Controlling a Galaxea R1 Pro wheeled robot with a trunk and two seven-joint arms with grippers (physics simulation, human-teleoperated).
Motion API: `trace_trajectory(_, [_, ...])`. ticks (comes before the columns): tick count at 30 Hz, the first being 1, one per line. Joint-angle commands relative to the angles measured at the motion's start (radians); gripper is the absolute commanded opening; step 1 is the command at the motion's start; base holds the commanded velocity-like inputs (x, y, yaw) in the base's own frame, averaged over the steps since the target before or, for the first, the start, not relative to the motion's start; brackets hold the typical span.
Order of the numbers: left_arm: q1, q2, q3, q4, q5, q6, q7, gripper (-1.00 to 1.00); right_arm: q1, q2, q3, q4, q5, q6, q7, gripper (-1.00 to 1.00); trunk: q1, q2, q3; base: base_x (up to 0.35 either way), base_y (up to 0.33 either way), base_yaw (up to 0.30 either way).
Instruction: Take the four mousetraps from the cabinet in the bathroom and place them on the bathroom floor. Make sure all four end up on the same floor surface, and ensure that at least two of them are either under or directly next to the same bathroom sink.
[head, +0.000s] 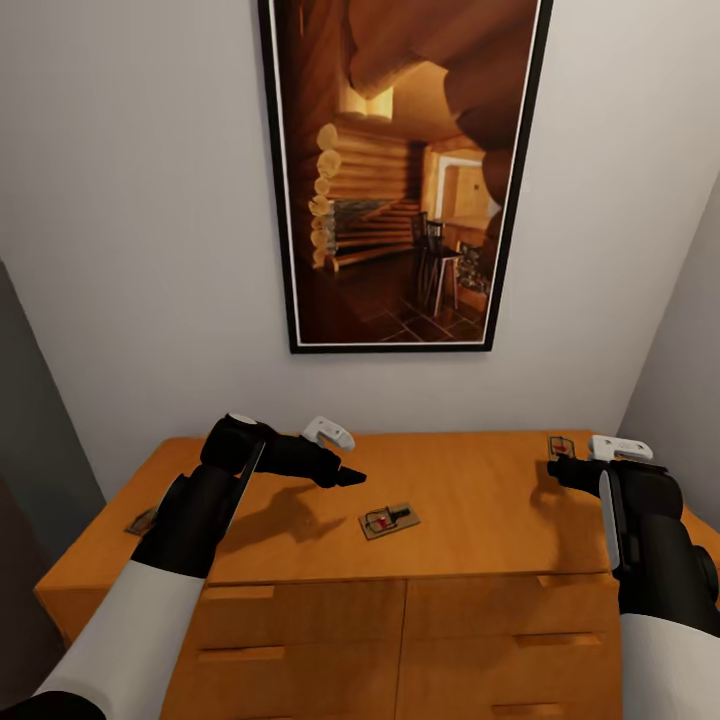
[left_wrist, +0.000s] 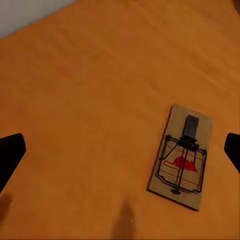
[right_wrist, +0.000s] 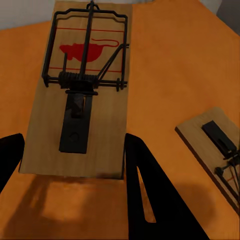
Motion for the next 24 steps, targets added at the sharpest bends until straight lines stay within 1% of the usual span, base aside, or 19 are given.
trace_trajectory(1, [-0.001,0.0,0.001,-0.001,-0.01,0.006,-0.01,1.0,-0.001,0.0,-0.001,-0.001,0.008,0.004,0.009,-1.0,0.0,-0.001,-0.001,0.139,-0.102,0.0])
trace_trajectory(9, [-0.001,-0.001,0.0,-0.002,-0.011,0.005,-0.009,1.0,-0.001,-0.001,-0.001,0.0,0.008,0.004,0.009,-1.0,0.0,-0.001,-0.001,0.044,-0.032,0.0])
trace_trajectory(16, [-0.002,-0.01,-0.001,-0.002,-0.015,0.005,-0.008,1.0,-0.001,-0.002,-0.001,0.0,0.009,0.004,0.009,-1.0,0.0,-0.001,-0.001,0.005,-0.004,0.0])
trace_trajectory(18, [-0.002,-0.012,-0.001,-0.002,-0.023,0.006,-0.006,1.0,-0.001,-0.002,-0.001,0.0,0.009,0.004,0.009,-1.0,0.0,-0.001,-0.001,0.001,-0.001,0.0])
trace_trajectory(24, [-0.002,-0.019,0.001,-0.003,-0.082,0.007,-0.003,1.0,-0.001,-0.001,-0.001,0.0,0.008,0.004,0.009,-1.0,0.0,-0.001,-0.001,0.0,0.0,0.0])
